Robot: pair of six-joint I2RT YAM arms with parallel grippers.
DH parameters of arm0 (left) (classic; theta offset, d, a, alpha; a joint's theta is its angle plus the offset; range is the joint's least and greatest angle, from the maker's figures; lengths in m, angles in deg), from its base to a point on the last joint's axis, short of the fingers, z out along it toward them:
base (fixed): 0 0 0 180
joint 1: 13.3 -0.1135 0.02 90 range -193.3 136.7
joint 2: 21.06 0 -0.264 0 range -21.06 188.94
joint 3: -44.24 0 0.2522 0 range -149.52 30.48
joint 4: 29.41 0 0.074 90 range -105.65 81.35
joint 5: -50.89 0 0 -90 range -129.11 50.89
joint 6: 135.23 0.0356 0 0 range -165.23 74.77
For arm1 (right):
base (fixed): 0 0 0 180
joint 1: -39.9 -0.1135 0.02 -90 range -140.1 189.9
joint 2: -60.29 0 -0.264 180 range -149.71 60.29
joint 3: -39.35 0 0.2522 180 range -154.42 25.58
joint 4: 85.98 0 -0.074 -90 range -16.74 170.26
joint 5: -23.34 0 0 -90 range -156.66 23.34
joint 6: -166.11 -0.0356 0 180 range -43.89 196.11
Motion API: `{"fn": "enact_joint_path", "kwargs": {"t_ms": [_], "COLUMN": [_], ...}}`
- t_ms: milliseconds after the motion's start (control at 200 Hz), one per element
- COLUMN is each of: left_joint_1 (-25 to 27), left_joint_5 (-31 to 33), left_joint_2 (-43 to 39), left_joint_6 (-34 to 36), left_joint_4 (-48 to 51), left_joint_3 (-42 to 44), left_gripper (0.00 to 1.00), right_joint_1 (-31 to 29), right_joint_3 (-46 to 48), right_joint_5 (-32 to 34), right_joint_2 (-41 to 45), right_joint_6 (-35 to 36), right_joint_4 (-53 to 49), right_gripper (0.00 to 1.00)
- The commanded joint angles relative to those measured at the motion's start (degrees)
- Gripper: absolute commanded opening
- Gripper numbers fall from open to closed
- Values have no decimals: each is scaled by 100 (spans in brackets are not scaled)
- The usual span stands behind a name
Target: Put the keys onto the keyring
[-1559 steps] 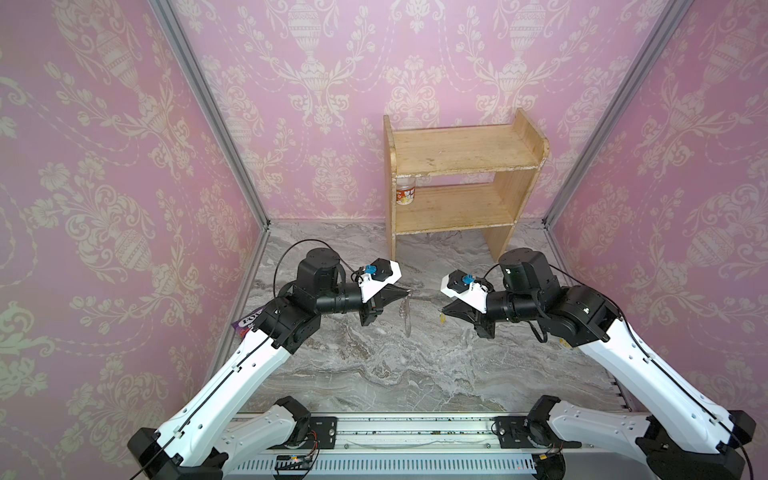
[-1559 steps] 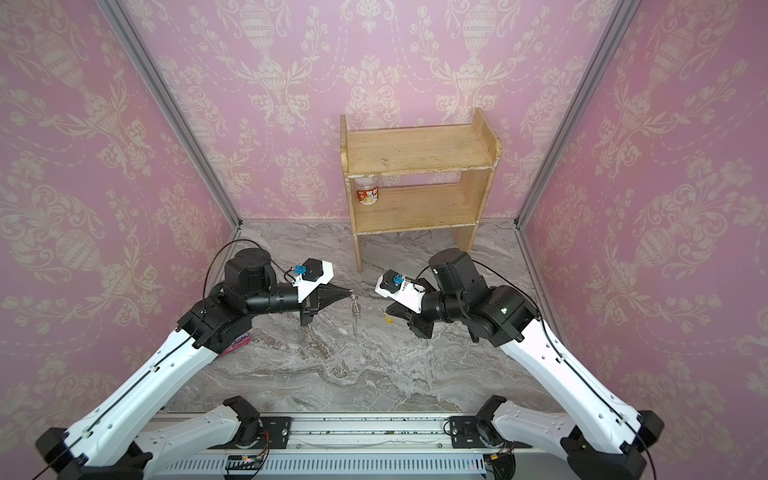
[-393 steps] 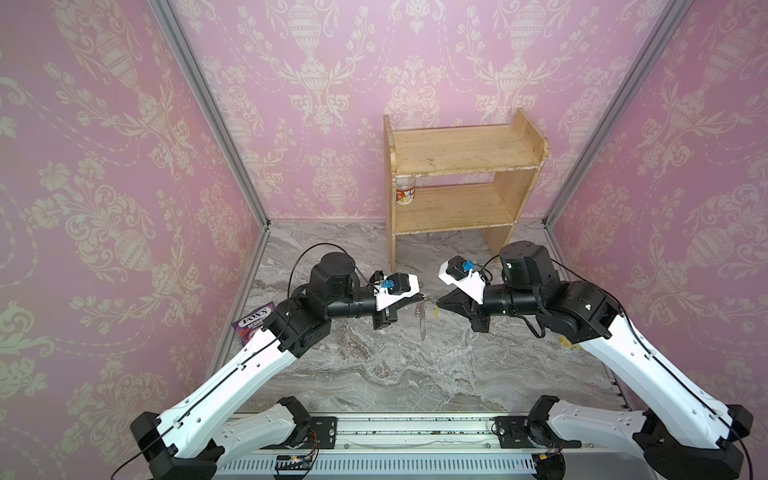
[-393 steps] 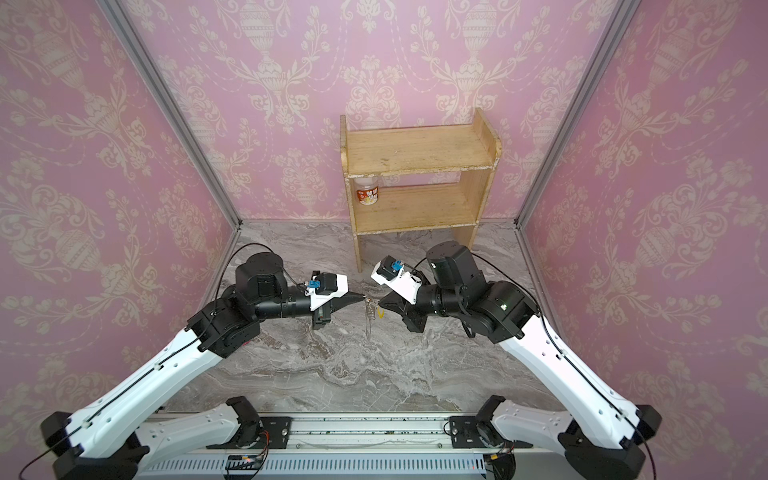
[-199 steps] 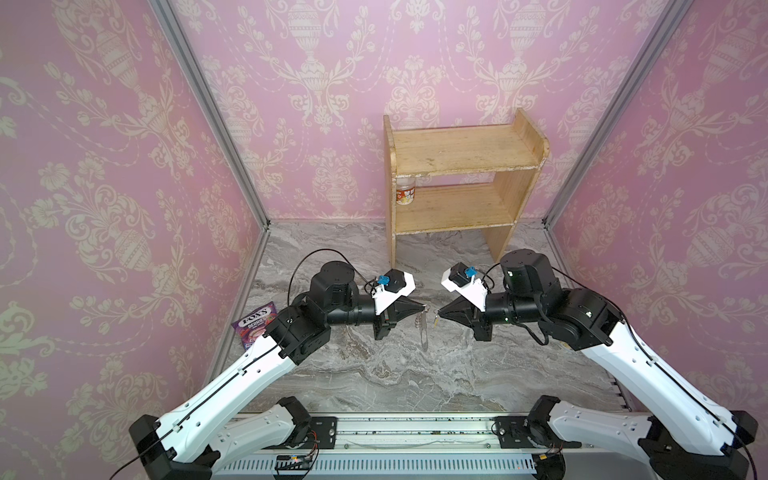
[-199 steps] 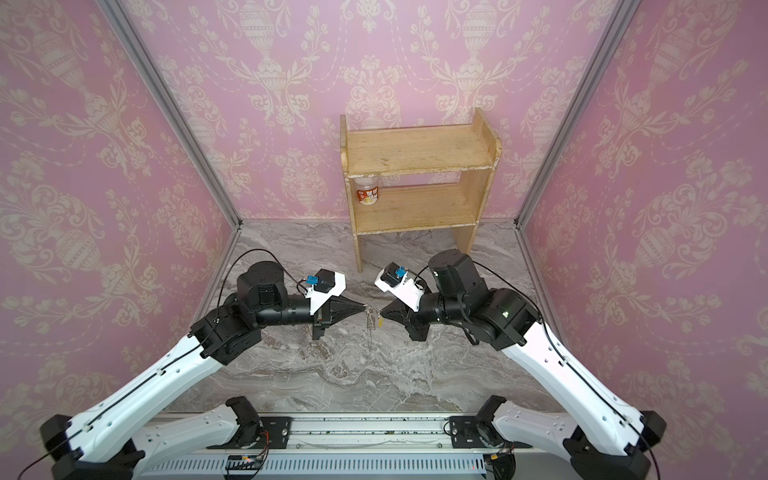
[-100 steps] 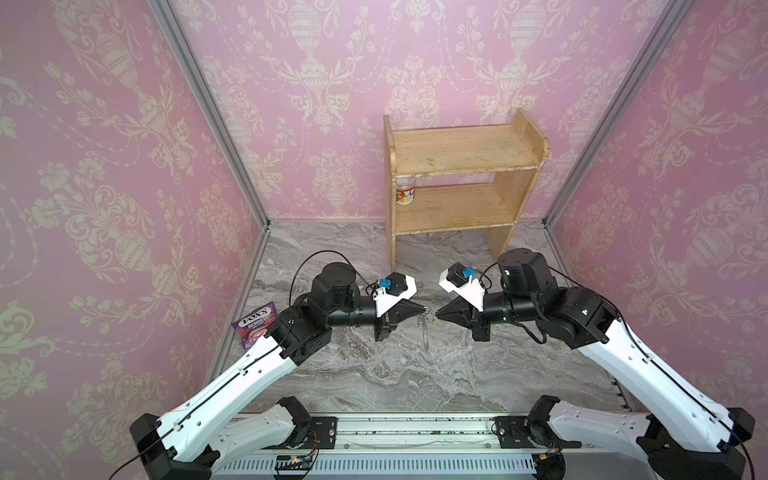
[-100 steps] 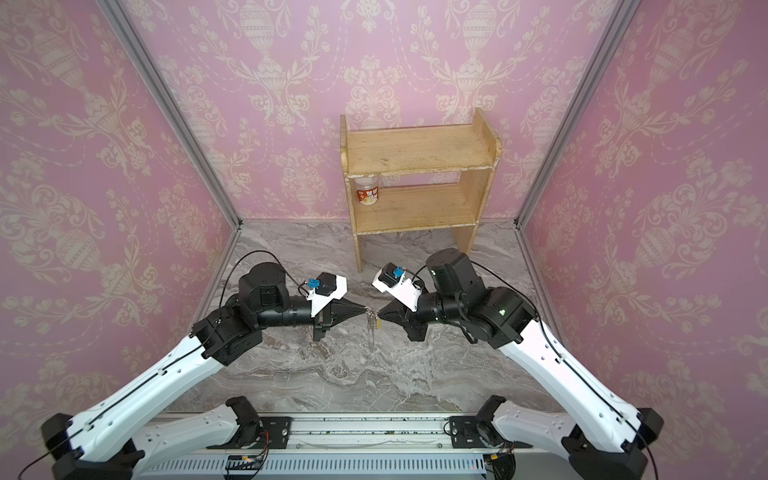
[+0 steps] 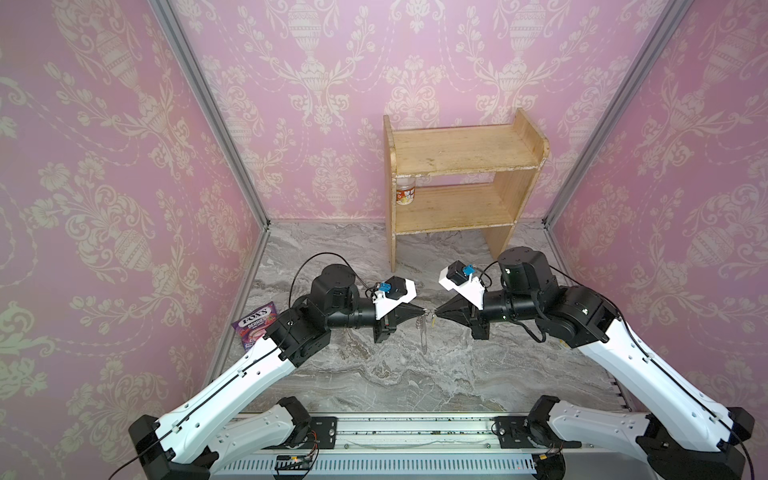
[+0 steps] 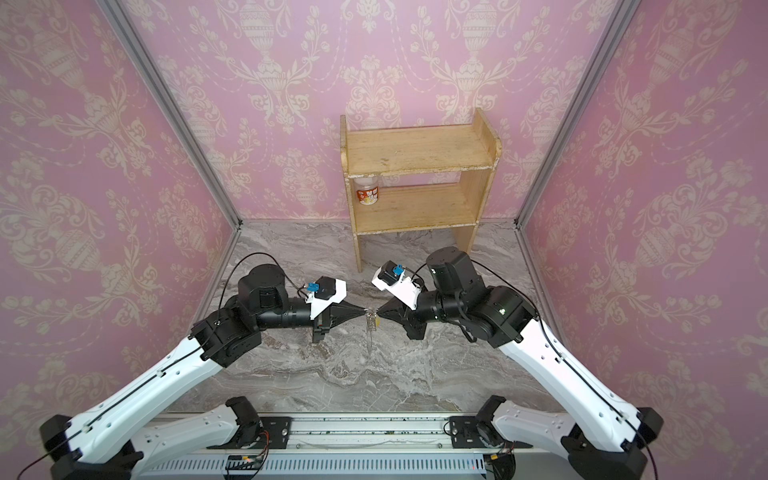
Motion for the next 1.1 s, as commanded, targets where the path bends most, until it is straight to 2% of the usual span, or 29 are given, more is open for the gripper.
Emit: {"fn": "enact_joint_path", "kwargs": {"t_ms": [0,285,715,1096], "left_joint_1": [49,52,52,47], "left_joint_5": [-118,100,14,9], "left_joint_2": [-72,-199,-151,-157], "left_joint_6": [155,310,342,353], "left_joint_4": [47,-29,2,7], "left_joint_3": [-47,-4,-63,-64], "left_gripper": [0,0,0,0], "right_joint_1": [36,43,10,-83], "right_joint_3": [-165,-135,-248,-315], "right_joint_5": [-61,-12,-343,-283], "right_joint_2": [-23,12,-94,-154], "right_joint_6": [-7,68,103,201], "right_joint_4": [84,-118,-200,-279], "right_gripper": [0,0,0,0]}}
